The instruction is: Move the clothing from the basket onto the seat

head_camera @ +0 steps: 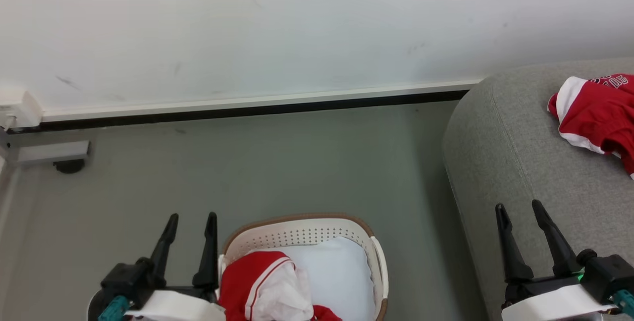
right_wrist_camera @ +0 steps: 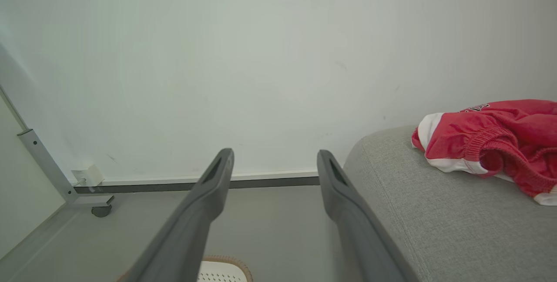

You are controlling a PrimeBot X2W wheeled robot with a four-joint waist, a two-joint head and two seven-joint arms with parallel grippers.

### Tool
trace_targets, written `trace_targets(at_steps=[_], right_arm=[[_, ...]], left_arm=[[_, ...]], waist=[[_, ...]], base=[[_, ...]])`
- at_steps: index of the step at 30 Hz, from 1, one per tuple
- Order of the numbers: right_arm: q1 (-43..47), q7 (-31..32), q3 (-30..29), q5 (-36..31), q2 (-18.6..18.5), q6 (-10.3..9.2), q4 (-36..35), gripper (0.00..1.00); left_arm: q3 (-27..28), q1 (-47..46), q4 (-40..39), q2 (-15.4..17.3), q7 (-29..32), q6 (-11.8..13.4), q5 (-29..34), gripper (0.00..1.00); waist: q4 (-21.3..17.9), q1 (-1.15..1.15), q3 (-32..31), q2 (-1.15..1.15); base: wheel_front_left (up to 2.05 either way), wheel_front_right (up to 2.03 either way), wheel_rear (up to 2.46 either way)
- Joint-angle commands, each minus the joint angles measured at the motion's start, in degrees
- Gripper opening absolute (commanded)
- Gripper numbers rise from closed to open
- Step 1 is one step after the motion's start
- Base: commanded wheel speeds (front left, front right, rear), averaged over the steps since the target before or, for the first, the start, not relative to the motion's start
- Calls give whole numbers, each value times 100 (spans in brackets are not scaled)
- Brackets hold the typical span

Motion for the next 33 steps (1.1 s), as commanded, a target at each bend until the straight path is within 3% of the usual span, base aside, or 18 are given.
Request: trace_targets(at_steps=[1,6,13,26,33], right_arm=[[-110,0,-26,30,-32,-13,-16,100],[-279,0,-85,31,-24,-13,-81,100],[-602,0,-216,135,65,-13,-235,100],[-1198,1,-276,275,294,-13,-520,100],[-1611,1,-190,423,390,-13,-716,100]], left_arm=[[-9,-88,65,17,-3,-17,54,100],[-162,-413,477,22,-3,-72,209,100],[-607,-1154,1648,291,30,-193,460,100],[-1297,-2664,4094,586,774,-242,554,100],[-2027,-3322,5144,665,1142,-233,566,100]], waist=[[-71,0,109,0],[-242,0,454,0],[-522,0,1038,0],[-1030,0,2016,0],[-1203,0,2643,0]], base=[[0,0,0],[0,0,0],[0,0,0],[0,0,0],[0,0,0]])
